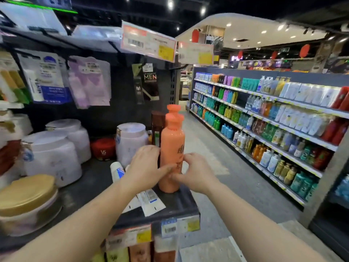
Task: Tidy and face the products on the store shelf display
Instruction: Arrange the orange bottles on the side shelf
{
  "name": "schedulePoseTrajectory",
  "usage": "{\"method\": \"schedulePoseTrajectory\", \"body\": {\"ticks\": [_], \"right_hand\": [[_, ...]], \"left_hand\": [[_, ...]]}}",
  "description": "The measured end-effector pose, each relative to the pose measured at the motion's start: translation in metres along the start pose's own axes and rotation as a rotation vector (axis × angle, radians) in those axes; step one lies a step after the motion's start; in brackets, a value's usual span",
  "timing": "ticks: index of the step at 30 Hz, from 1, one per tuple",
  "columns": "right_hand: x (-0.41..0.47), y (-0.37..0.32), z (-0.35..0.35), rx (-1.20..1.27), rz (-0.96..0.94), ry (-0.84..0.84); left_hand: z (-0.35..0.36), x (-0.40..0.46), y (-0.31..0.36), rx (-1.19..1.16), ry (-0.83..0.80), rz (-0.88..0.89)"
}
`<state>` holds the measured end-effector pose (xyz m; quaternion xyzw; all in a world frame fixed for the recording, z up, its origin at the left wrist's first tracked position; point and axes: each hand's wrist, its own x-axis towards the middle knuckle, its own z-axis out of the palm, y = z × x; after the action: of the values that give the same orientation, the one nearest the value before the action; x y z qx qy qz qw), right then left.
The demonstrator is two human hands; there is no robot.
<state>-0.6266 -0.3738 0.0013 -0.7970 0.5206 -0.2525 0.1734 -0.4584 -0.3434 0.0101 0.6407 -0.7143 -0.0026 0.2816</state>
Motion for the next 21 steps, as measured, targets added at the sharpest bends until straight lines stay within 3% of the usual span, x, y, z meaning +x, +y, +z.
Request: {"method": "schedulePoseTrajectory", "body": {"ticks": [11,16,21], "right_hand": [[-0.001,0.034,-0.056,0.143,-0.424,-0.192],[-0.013,0.049,-0.064,0.314,-0.349,-0.351],[-0.015,0.075,-0.077,0.388,-0.304,-0.346]], "left_hand": [[-0.003,-0.040,0.088,-0.162,0.205,-0.259],[0.013,-0.053,0.111,-0.270,0.189,-0.351],[0.034,-0.043,0.135,-0.378,0.219,-0.330]]}}
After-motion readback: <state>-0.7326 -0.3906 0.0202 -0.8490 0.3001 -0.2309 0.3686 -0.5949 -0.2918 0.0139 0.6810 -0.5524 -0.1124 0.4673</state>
